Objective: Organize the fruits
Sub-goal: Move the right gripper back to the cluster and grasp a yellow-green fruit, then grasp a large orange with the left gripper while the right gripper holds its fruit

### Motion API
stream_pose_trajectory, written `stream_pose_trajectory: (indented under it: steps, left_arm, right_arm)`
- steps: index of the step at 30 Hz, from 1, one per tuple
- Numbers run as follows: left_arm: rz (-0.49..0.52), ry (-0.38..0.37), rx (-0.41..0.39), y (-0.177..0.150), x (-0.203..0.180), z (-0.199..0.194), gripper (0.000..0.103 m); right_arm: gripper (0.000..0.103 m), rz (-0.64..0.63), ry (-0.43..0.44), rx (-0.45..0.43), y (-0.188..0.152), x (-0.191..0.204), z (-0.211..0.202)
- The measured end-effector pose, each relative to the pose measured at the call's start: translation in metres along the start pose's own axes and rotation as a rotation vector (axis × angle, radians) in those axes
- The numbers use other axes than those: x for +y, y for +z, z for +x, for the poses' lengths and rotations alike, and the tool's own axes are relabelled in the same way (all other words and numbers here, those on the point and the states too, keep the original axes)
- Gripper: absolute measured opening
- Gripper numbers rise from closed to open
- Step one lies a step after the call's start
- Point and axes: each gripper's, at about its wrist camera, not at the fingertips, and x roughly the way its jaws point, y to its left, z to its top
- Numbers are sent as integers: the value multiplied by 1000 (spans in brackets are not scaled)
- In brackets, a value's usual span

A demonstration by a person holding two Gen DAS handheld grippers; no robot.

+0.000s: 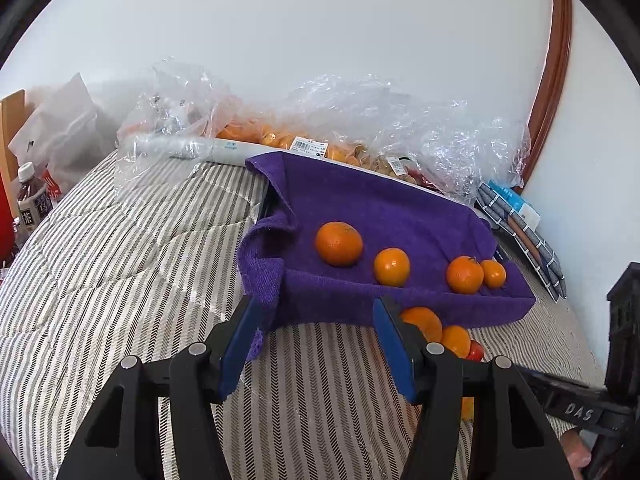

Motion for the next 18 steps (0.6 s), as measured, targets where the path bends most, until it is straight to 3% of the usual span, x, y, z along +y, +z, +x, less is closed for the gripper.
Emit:
stream_pose_trajectory:
  steps: [4, 7, 13, 18]
  left_arm:
    - [8, -25, 24, -1, -2, 3, 57]
    - [42, -75, 59, -3, -9, 7, 57]
    - [119, -125, 109, -6, -34, 18, 57]
    - [101, -149, 210, -5, -51, 44, 57]
  right_arm:
    - [27, -80, -96, -76, 3, -11, -22]
    - [27, -159, -176, -70, 1, -20, -22]
    - [27, -213, -195, -58, -5, -27, -15]
    - [27, -203, -220, -77, -6, -27, -16]
